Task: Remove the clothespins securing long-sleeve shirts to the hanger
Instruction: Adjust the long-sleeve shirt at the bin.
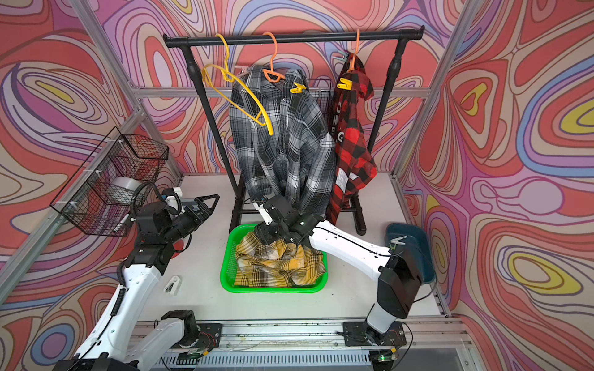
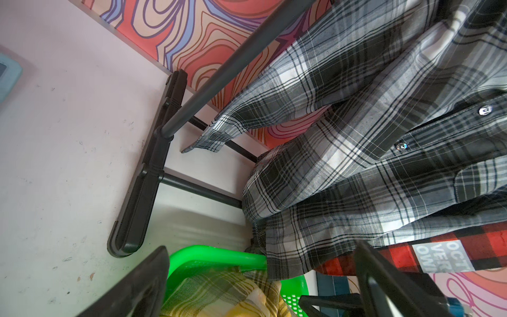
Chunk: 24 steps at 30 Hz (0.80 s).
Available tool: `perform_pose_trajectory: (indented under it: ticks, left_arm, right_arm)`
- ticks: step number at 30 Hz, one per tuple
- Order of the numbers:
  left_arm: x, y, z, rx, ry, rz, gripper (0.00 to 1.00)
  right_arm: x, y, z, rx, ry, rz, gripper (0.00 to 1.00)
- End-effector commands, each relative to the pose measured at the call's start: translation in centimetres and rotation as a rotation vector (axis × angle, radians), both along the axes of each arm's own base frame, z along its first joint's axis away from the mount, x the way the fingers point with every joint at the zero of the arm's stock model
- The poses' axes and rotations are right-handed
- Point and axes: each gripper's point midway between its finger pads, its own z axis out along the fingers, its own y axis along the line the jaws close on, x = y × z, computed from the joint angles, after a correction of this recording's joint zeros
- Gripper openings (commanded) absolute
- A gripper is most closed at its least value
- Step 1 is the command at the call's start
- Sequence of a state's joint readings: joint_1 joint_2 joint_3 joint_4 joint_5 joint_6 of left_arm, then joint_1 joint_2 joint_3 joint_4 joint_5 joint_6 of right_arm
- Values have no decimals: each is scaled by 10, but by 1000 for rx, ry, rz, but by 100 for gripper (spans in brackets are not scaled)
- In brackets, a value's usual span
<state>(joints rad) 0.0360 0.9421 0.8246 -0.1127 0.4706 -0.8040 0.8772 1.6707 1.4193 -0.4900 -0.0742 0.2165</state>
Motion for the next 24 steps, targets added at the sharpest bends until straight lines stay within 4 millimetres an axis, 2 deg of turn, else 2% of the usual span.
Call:
perform_pose_trajectory:
  ticks: [1,6,8,10,13,14,15,18,21,24]
  left_arm:
    - [-4,6,23,27,-59,15,100]
    - [-5,12,26,55,-60,36,100]
    - [-4,12,28,51,-66,38,100]
    - [-4,12,29,53,-67,36,100]
    - [-4,14,28,66,-64,37,100]
    - [-4,14,29,70,-66,39,100]
    - [-4,15,30,73,-70,40,100]
    - [-4,15,35,80,-89,41,100]
    - [-5,15,44,89,-127,35,100]
    - [-5,14,56,108,-167,29,100]
  right_arm:
    - [-8,19,-29,-2,59,7,61]
    - [-8,18,-95,-63,154,-72,59]
    - [-8,17,-111,-83,176,-85,58]
    - [-6,16,-113,-92,172,-97,58]
    - [3,13,-74,-69,80,-98,60]
    - [7,10,-55,-68,33,-102,61]
    - [12,5,-24,-54,-29,-109,63]
    - [19,-11,49,-31,-186,-117,67]
    - [24,-32,112,8,-294,-130,71]
    - [32,-59,164,111,-323,-143,74]
